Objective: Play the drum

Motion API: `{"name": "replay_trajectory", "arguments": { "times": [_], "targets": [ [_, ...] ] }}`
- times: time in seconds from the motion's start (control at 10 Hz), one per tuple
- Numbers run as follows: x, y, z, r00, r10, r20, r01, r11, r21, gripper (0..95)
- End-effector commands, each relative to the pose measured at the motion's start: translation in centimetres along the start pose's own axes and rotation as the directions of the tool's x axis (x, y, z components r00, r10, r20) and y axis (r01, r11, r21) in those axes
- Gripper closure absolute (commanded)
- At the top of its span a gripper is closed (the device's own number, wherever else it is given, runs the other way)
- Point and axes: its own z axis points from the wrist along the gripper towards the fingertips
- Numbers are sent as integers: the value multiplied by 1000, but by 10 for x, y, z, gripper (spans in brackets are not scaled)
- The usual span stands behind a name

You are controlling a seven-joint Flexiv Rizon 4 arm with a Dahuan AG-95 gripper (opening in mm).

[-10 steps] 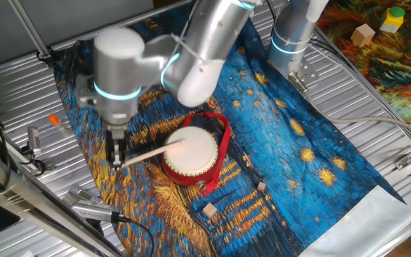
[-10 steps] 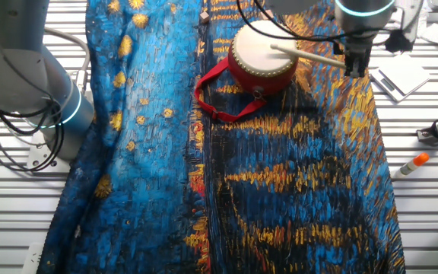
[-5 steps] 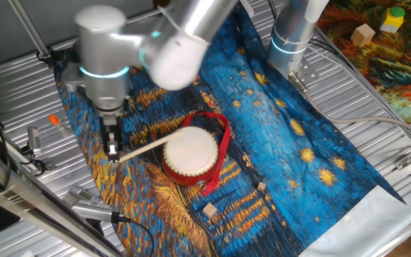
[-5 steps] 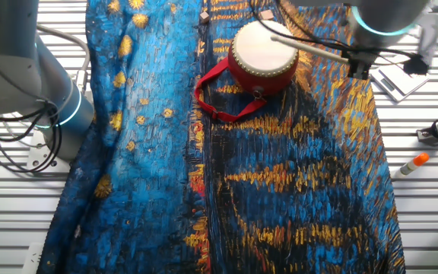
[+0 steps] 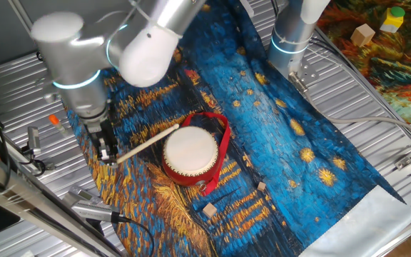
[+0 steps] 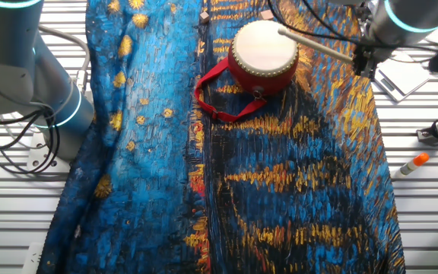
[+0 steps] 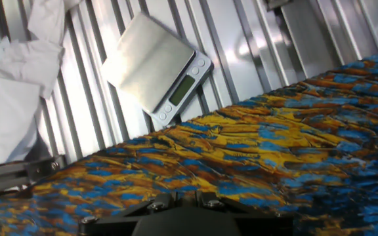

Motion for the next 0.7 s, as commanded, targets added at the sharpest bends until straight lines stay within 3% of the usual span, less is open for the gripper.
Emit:
{"name": "replay_trajectory", "arguments": {
  "times": [0.1, 0.2, 0.3, 0.5, 0.7],
  "targets": [
    [1, -2, -1, 995, -14, 99, 8, 998, 64, 950],
    [1, -2, -1, 993, -36, 115, 22, 993, 115, 950],
    [1, -2, -1, 989, -65, 130, 46, 989, 144, 950],
    [2, -1, -1, 983, -118, 138, 90, 977, 192, 950],
    [2, -1, -1, 977, -165, 137, 133, 967, 216, 950]
  ]
}}
